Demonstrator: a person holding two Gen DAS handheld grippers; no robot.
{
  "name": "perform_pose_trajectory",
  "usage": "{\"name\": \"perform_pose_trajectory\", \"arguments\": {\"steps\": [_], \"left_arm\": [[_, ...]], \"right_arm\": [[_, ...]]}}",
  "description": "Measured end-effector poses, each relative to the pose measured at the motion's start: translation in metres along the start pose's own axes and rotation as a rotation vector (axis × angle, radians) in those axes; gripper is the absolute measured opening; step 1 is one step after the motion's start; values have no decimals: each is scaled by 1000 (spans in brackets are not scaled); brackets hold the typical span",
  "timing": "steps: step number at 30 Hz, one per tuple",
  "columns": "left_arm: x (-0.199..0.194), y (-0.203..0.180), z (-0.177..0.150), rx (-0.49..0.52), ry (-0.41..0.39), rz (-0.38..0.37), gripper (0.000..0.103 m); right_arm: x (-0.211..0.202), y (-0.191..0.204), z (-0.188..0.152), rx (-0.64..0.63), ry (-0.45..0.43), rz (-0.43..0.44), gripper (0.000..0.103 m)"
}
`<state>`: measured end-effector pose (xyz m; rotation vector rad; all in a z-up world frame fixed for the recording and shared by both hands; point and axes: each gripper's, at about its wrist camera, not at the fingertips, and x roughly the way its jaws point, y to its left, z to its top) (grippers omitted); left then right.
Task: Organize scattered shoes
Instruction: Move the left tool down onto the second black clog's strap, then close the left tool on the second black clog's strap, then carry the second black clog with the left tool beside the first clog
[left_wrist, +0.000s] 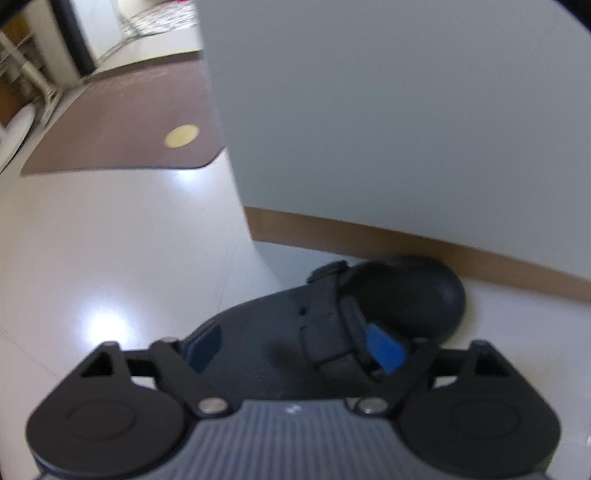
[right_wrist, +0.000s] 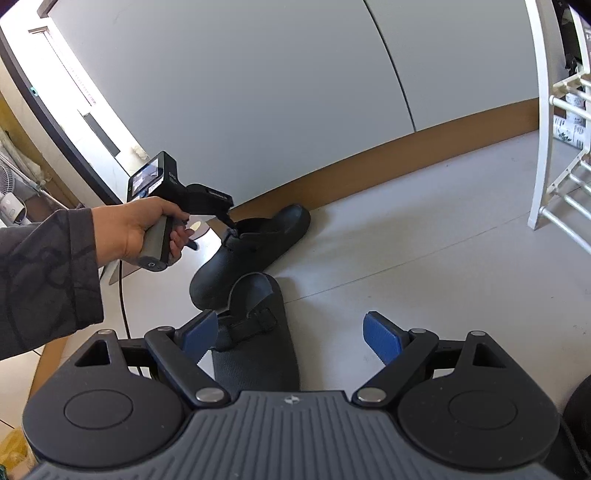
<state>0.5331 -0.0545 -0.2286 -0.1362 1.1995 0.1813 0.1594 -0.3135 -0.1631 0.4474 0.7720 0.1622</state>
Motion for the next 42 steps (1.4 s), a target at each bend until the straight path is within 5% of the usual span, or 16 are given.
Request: {"name": "perform_pose_trajectory", "arguments": {"steps": [4, 9, 11, 13, 17, 33, 42], "left_arm": [[-9, -3, -5, -38, 1, -11, 79], [-10, -16, -11, 9, -10, -25, 77], [-8, -17, -12, 38, -24, -38, 54], [-7, -16, -13, 67, -31, -61, 42], [-11, -18, -9, 137, -49, -59, 33], [-16, 43, -12, 133, -42, 3, 26], [-19, 94, -18, 112, -25, 86, 10]], "right_arm": [[-4, -1, -4, -24, 16, -29, 90], [-7, 4, -5, -43, 37, -37, 90], [-6, 6, -5, -49, 37, -37, 90], [-9, 9, -5, -48, 39, -36, 90], [-12, 11, -6, -59, 39, -40, 90], [-16, 13, -10, -59, 59, -23, 90], [-16, 38, -14, -79, 59, 23, 90]]}}
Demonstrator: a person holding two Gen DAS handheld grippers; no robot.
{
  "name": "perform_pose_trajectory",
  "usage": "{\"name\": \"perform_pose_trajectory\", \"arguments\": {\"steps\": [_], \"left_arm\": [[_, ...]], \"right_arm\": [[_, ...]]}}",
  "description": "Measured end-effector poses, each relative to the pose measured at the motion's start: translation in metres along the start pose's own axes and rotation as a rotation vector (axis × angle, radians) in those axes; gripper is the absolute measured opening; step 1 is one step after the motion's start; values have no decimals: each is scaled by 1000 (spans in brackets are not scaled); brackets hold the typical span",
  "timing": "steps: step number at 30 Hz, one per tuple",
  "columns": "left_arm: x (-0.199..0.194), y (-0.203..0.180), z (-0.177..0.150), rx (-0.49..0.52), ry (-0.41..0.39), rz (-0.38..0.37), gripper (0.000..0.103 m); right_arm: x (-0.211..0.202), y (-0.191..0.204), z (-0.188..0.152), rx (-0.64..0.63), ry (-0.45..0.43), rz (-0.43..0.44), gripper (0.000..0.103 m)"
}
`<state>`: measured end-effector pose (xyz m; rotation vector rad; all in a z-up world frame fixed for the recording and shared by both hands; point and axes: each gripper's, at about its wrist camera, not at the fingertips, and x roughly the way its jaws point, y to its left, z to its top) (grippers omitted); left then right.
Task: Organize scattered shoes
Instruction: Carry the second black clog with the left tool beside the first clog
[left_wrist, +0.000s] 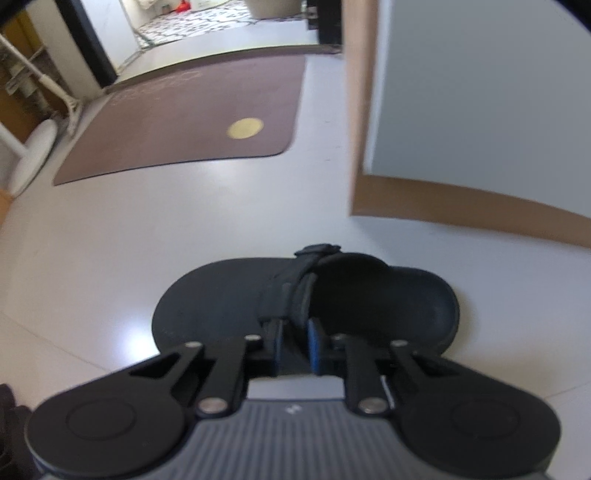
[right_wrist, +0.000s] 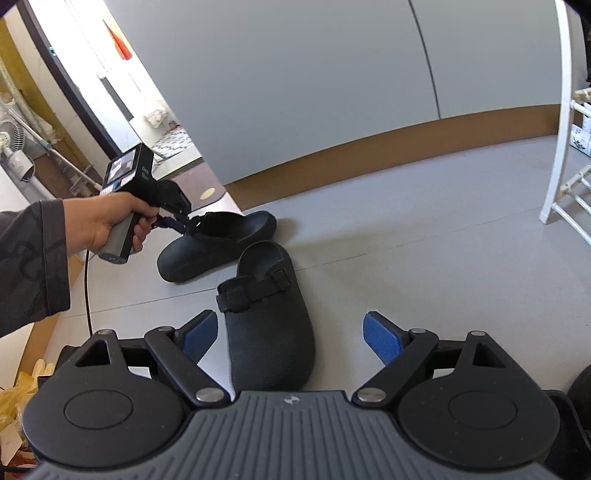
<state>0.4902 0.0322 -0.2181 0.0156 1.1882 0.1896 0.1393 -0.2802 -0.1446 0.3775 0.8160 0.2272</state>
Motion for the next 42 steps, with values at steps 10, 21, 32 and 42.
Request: {"name": "perform_pose_trajectory", "arguments": {"steps": [10, 21, 32, 42], "left_arm": [[12, 61, -15, -72, 0, 45, 6], [-5, 82, -59, -43, 36, -62, 0], [-11, 89, -56, -79, -47, -75, 50], [18, 96, -59, -173, -32, -11, 44]], "right_arm": [[1, 5, -5, -13, 27, 3, 90], [15, 21, -7, -57, 57, 1, 90], [21, 45, -16, -124, 87, -2, 90], [29, 43, -21, -127, 113, -14, 90]]}}
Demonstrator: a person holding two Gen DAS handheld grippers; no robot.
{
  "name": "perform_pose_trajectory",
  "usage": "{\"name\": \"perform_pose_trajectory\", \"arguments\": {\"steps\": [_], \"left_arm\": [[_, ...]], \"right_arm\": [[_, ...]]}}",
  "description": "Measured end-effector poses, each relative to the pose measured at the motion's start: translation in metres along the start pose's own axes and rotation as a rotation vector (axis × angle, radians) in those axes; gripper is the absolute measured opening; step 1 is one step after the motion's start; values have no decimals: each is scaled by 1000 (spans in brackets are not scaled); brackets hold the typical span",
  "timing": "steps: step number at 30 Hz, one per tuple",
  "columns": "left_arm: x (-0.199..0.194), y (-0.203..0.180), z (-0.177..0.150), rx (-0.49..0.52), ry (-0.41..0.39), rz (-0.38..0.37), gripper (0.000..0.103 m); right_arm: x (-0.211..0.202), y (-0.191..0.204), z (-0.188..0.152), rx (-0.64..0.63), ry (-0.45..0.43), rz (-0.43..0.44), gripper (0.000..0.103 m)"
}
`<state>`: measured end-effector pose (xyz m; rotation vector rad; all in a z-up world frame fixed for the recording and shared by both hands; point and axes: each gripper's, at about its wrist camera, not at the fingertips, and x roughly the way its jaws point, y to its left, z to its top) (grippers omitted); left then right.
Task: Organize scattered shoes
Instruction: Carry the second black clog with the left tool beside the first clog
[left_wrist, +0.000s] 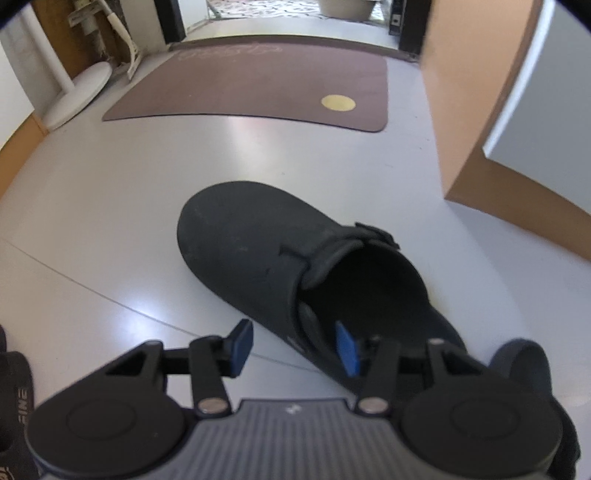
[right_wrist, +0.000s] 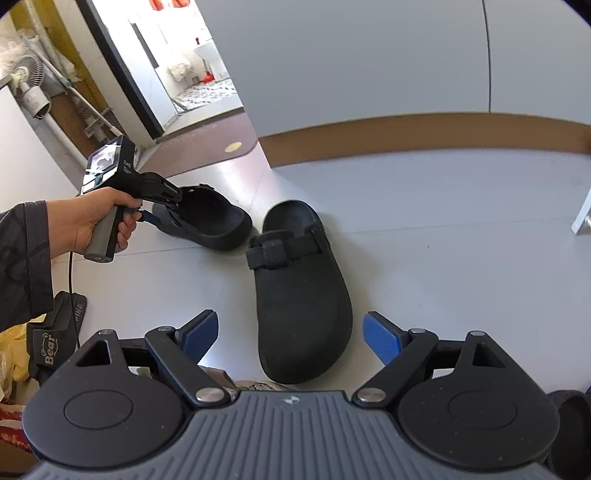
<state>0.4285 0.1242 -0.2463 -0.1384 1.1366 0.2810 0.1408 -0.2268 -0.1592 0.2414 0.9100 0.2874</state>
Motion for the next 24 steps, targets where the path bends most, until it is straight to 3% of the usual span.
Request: {"name": "perform_pose_trajectory", "arguments": {"steps": [1, 2, 5, 11, 24], "left_arm": [[3, 0, 0, -4, 2, 1, 32], [4, 3, 0, -46, 9, -7, 28], [3, 10, 0, -149, 25, -9, 22], [-7, 15, -11, -190, 37, 25, 13], [-38, 11, -75, -232, 91, -20, 12]], "right_arm": [[1, -1, -1, 6, 2, -1, 90], [2, -2, -1, 10, 3, 1, 89], [1, -2, -3, 10, 2, 7, 90], [-5, -5, -3, 17, -18, 7, 90], [-26, 7, 0, -19, -41, 9, 90]]}}
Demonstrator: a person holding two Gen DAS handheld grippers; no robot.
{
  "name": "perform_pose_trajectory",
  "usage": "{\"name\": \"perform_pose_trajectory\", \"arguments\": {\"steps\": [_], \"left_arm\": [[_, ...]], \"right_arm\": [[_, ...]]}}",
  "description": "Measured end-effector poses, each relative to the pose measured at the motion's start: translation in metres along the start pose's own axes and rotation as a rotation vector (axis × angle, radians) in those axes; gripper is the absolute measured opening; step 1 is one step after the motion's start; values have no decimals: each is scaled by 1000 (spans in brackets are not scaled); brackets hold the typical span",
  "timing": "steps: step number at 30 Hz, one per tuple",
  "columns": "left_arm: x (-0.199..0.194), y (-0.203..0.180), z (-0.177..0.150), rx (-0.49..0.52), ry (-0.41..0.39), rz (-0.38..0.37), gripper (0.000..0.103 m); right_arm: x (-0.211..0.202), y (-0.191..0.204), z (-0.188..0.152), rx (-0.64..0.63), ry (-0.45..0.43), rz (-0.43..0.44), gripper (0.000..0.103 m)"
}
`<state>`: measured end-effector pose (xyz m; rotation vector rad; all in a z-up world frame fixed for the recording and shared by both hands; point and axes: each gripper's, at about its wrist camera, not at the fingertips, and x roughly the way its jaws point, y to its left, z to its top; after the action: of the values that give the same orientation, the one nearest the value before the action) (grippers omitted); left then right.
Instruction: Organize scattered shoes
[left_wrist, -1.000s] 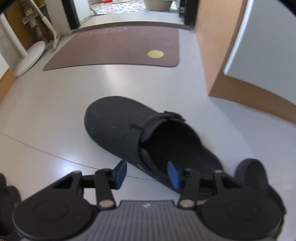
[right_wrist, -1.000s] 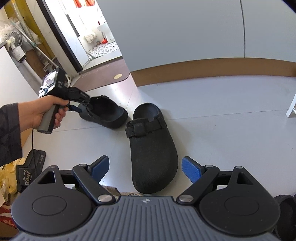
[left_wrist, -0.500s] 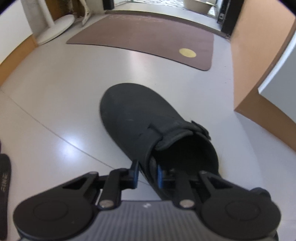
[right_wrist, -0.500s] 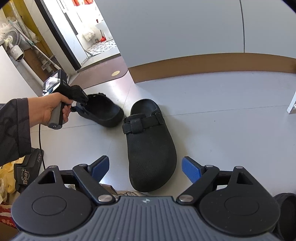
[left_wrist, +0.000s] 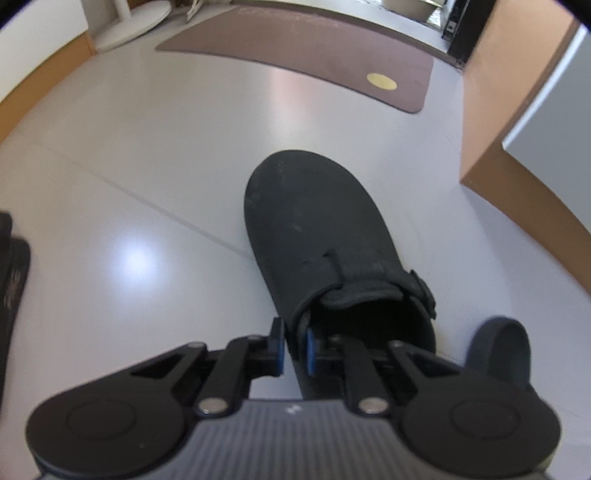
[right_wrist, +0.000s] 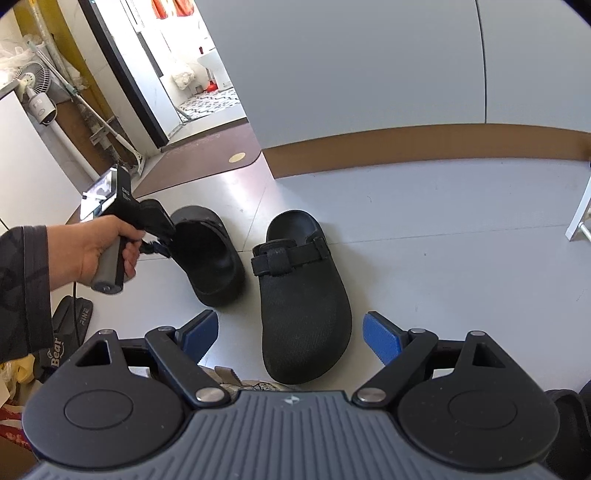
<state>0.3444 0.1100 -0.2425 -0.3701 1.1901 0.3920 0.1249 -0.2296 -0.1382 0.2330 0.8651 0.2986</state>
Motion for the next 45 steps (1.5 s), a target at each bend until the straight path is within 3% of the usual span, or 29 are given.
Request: {"name": "perform_pose_trajectory", "arguments": {"steps": [8, 18, 29, 36, 38, 45], "left_arm": [[-18, 3, -36, -19, 54, -24, 13], [-61, 3, -50, 10, 98, -100, 20], [-161, -3, -46, 46, 27, -110, 39], [-229, -1, -66, 56, 12, -162, 48], [-258, 4, -74, 65, -3, -173, 55], [-341, 29, -94, 76, -73, -188, 62]], "right_arm": [[-18, 1, 6, -24, -15, -23, 90], [-33, 1, 19, -14, -12, -33, 90], [-85, 17, 49, 20, -54, -62, 90], [-127, 61, 76, -19, -28, -51, 90], [-144, 71, 88, -12, -27, -42, 90], [-186, 102, 116, 115, -10, -5, 90]]}}
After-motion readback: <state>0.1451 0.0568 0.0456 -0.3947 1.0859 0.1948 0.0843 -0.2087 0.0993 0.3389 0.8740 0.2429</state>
